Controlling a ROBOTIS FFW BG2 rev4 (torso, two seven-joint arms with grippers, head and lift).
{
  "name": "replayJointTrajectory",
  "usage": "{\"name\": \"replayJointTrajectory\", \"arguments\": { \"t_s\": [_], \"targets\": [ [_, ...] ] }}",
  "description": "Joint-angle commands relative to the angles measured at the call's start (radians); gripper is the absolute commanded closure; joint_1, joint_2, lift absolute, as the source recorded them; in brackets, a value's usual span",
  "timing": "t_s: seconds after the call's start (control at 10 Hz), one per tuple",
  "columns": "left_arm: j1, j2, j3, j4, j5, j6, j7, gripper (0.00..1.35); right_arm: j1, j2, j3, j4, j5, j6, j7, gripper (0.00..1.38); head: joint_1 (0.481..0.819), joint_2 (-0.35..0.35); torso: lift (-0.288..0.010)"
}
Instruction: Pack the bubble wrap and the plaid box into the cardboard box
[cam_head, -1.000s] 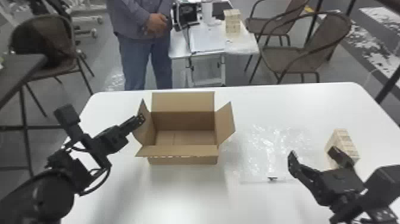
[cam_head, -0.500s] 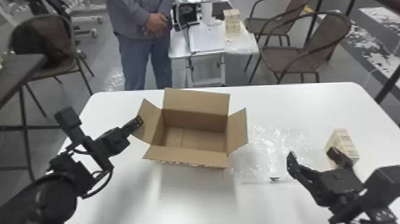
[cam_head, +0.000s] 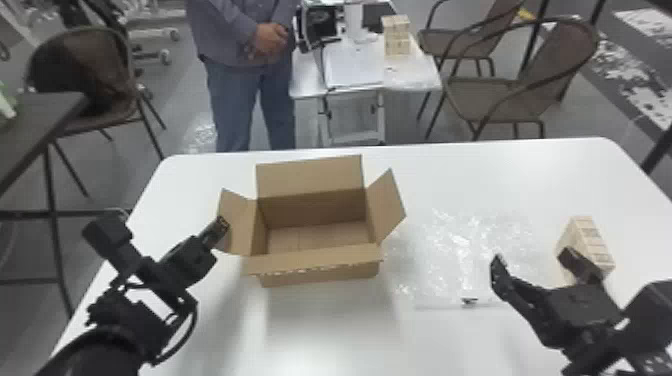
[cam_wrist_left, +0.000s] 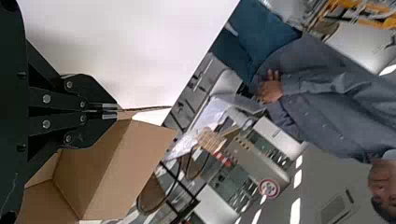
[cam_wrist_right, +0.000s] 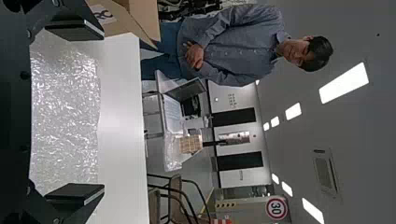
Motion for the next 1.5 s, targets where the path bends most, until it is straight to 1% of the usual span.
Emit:
{"name": "replayJointTrajectory", "arguments": {
  "t_s": [0.0, 0.1, 0.2, 0.4, 0.5, 0.6, 0.7, 0.8, 0.9, 1.0, 1.1, 1.2, 1.3, 1.4],
  "targets": [
    [0.077, -0.004, -0.015, -0.045, 0.031, -0.122, 0.061, 1.21, -0.001, -0.004, 0.001, 0.000, -0.008, 0.000, 0.000, 0.14, 0.695, 0.130, -0.102],
    [0.129, -0.004, -0.048, -0.065, 0.054, -0.219, 0.119, 1.21, 0.001, -0.005, 0.001, 0.000, -0.014, 0.000, 0.000, 0.14, 0.695, 0.151, -0.102],
    [0.179, -0.004, -0.085, -0.075, 0.071, -0.315, 0.162, 1.21, -0.001, -0.007, 0.001, -0.004, -0.023, 0.000, -0.001, 0.14, 0.695, 0.166, -0.102],
    [0.277, -0.004, -0.162, -0.094, 0.105, -0.470, 0.251, 1.21, -0.017, -0.007, -0.001, -0.019, -0.026, 0.029, -0.005, 0.14, 0.695, 0.178, -0.102],
    [0.323, -0.004, -0.205, -0.097, 0.118, -0.555, 0.296, 1.21, -0.036, -0.010, -0.002, -0.027, -0.028, 0.051, -0.018, 0.14, 0.695, 0.178, -0.102],
    [0.349, -0.004, -0.232, -0.097, 0.120, -0.607, 0.330, 1.21, -0.065, -0.018, -0.002, -0.034, -0.038, 0.098, -0.032, 0.14, 0.695, 0.175, -0.102],
    [0.356, -0.004, -0.251, -0.097, 0.120, -0.645, 0.354, 1.21, -0.109, -0.038, -0.002, -0.043, -0.048, 0.178, -0.040, 0.14, 0.695, 0.170, -0.102],
    [0.358, -0.004, -0.265, -0.097, 0.109, -0.682, 0.376, 1.21, -0.174, -0.064, -0.002, -0.066, -0.049, 0.314, -0.044, 0.14, 0.695, 0.169, -0.102],
    [0.358, -0.004, -0.269, -0.097, 0.102, -0.697, 0.386, 1.21, -0.258, -0.079, -0.002, -0.092, -0.046, 0.497, -0.049, 0.14, 0.695, 0.168, -0.102],
    [0.353, -0.004, -0.274, -0.094, 0.098, -0.693, 0.391, 1.21, -0.332, -0.079, 0.004, -0.106, -0.032, 0.653, -0.049, 0.14, 0.695, 0.168, -0.102],
    [0.347, -0.004, -0.283, -0.092, 0.098, -0.685, 0.396, 1.21, -0.379, -0.077, 0.018, -0.109, -0.051, 0.770, -0.086, 0.13, 0.695, 0.167, -0.102],
    [0.344, -0.004, -0.285, -0.092, 0.095, -0.680, 0.397, 1.21, -0.419, -0.079, 0.044, -0.112, -0.127, 0.902, -0.209, 0.13, 0.695, 0.163, -0.102],
    [0.343, -0.004, -0.285, -0.092, 0.092, -0.677, 0.397, 1.21, -0.472, -0.076, 0.061, -0.100, -0.176, 1.032, -0.324, 0.13, 0.695, 0.159, -0.102],
    [0.340, -0.004, -0.286, -0.092, 0.091, -0.673, 0.397, 1.21, -0.537, -0.065, 0.056, -0.030, -0.207, 1.129, -0.334, 0.14, 0.695, 0.157, -0.102]
  ]
}}
